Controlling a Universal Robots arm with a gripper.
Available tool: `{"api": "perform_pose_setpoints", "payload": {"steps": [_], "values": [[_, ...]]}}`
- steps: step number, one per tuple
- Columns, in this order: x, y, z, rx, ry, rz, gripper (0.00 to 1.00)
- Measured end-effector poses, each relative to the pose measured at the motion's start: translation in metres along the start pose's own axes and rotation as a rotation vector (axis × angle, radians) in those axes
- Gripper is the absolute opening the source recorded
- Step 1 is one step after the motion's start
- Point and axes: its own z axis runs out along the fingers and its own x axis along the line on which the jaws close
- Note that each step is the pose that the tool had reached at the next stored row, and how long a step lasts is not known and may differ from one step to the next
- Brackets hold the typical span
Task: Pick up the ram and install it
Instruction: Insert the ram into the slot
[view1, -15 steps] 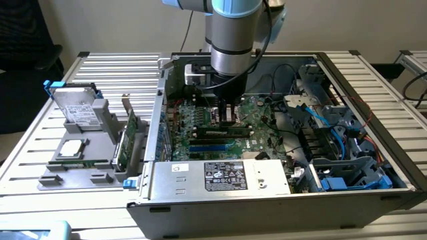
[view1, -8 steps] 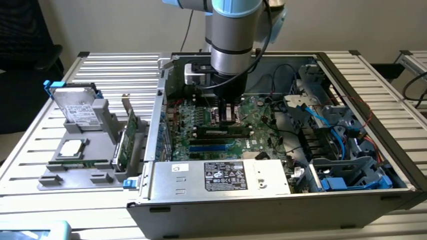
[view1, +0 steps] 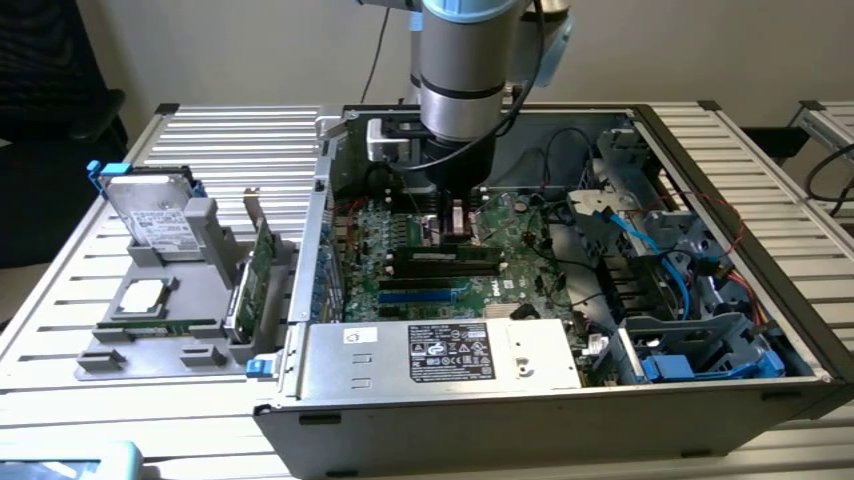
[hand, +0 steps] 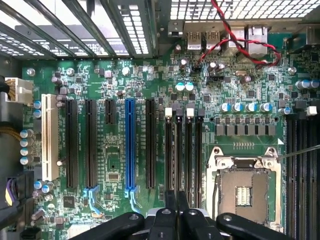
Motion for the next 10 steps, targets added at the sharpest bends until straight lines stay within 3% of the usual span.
{"api": "perform_pose_setpoints", "payload": {"steps": [4,10], "values": [[0.0002,0.0012,-0.0062,0.0054,-0.0001,0.0,0.12],[0.0003,0.0018,-0.0063,0.0064,0.0,0.0,0.12]]}}
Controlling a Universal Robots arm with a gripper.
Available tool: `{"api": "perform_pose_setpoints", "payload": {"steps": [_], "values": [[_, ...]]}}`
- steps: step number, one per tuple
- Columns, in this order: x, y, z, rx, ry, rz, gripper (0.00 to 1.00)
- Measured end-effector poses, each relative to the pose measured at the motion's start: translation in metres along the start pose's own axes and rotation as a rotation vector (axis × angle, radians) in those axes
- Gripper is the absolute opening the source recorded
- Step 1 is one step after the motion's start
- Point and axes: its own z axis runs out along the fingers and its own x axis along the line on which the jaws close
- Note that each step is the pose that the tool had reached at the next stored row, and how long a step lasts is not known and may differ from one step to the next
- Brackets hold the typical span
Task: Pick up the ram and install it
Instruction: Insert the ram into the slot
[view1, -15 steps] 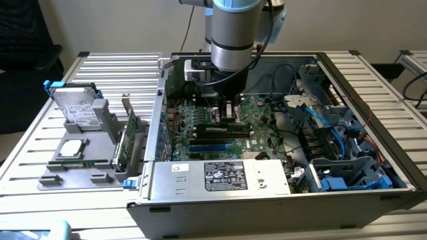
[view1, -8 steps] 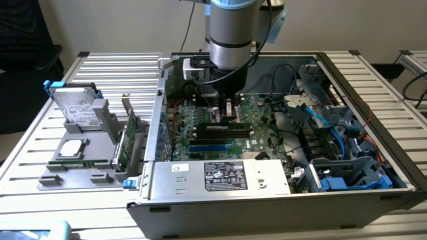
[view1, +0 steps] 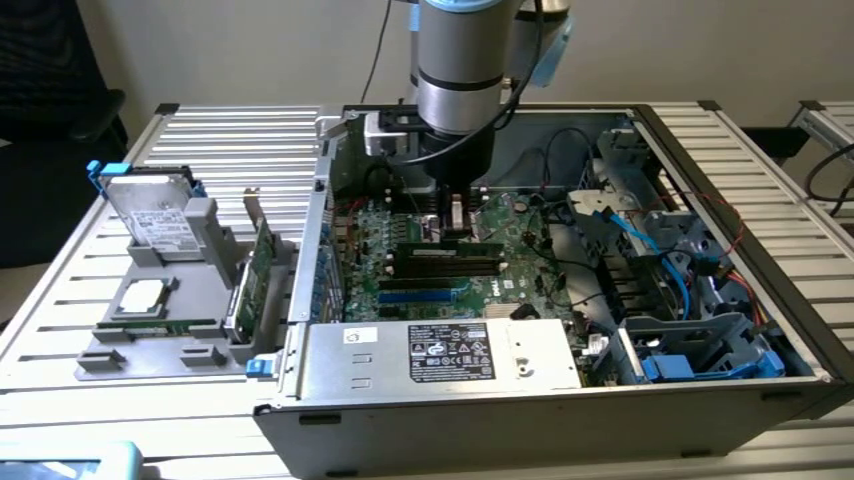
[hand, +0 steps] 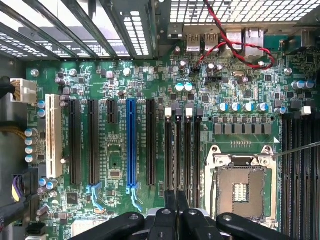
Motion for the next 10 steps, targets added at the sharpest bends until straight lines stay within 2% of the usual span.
{"api": "perform_pose_setpoints", "payload": {"steps": [2,4,5,7,10], "values": [[0.0001,0.0013,0.0,0.0084,-0.0002,0.0,0.12],[0.0001,0.0031,0.0,0.0234,-0.0008,-0.001,0.12],[0.0001,0.004,0.0,0.0281,-0.0008,-0.001,0.12],[0.0001,0.006,0.0002,0.0329,-0.0009,-0.001,0.12],[0.0009,0.007,0.0005,0.0335,-0.0001,-0.001,0.12]]}}
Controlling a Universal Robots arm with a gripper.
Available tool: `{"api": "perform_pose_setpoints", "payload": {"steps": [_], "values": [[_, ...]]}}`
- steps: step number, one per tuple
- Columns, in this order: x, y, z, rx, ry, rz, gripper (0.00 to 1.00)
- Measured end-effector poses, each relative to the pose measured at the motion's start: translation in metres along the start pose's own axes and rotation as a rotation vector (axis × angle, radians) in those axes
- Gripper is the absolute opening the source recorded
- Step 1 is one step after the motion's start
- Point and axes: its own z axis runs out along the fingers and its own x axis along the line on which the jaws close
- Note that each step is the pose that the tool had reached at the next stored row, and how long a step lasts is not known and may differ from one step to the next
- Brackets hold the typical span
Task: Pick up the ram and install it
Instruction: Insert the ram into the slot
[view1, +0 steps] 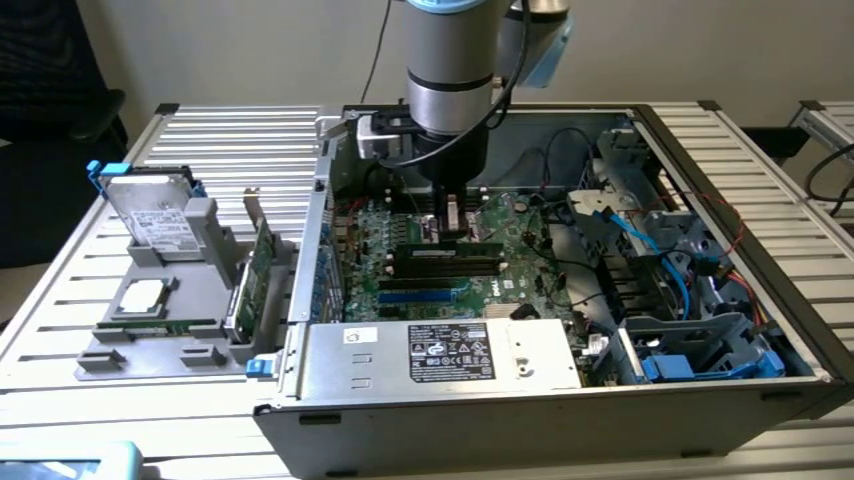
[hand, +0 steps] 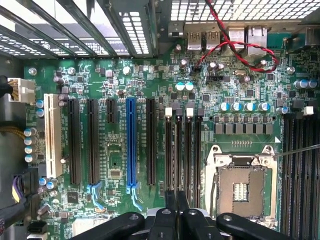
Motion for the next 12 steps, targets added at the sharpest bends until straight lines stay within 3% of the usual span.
{"api": "perform_pose_setpoints", "payload": {"steps": [4,8,12], "values": [[0.0003,0.0008,0.0004,0.0039,0.0058,-0.001,0.12],[0.0002,0.0027,0.0008,0.0179,0.0144,-0.002,0.12],[0.0002,0.0027,0.0008,0.0179,0.0148,-0.002,0.12]]}}
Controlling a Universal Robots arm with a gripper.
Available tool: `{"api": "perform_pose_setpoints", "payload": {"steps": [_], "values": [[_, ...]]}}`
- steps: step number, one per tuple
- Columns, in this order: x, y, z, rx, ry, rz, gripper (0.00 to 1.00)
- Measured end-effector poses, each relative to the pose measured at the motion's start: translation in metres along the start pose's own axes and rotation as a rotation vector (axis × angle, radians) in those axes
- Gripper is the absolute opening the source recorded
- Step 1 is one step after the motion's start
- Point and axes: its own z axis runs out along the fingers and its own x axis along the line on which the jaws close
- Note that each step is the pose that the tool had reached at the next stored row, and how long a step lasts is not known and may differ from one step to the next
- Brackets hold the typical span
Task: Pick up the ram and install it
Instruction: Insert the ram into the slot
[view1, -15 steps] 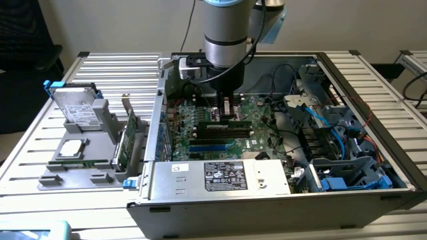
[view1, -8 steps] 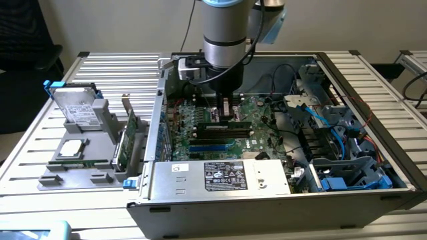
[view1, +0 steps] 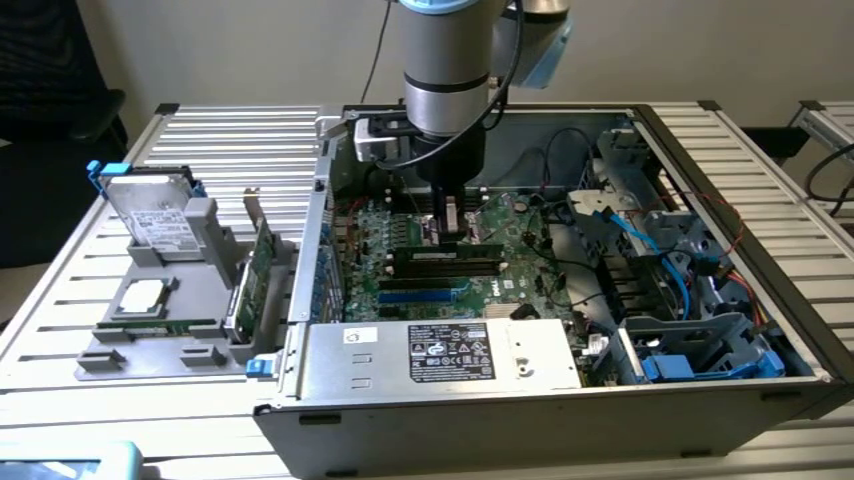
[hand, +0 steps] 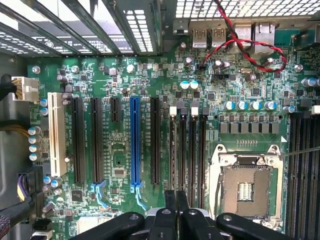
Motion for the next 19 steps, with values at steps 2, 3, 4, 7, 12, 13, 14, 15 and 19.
{"api": "perform_pose_setpoints", "payload": {"steps": [2,3,4,7,12,13,14,15,19], "values": [[0.0,0.0,0.0002,-0.0001,0.0002,0.0,0.12],[-0.0001,0.0001,0.0004,0.0,0.0002,0.0,0.12],[0.0,0.0001,0.0003,0.0,0.0007,0.0,0.12],[0.0,0.0001,0.0005,0.0,0.0013,0.0,0.12],[-0.0031,0.0003,0.0015,0.0,0.0038,0.0,0.12],[-0.0032,0.0003,0.0018,0.0002,0.0039,0.0,0.12],[-0.0032,0.0003,0.0019,0.0002,0.0053,0.0,0.12],[-0.0032,0.0004,0.002,0.0,0.0073,-0.001,0.12],[-0.0034,0.0004,0.0027,0.0,0.0142,-0.001,0.12]]}}
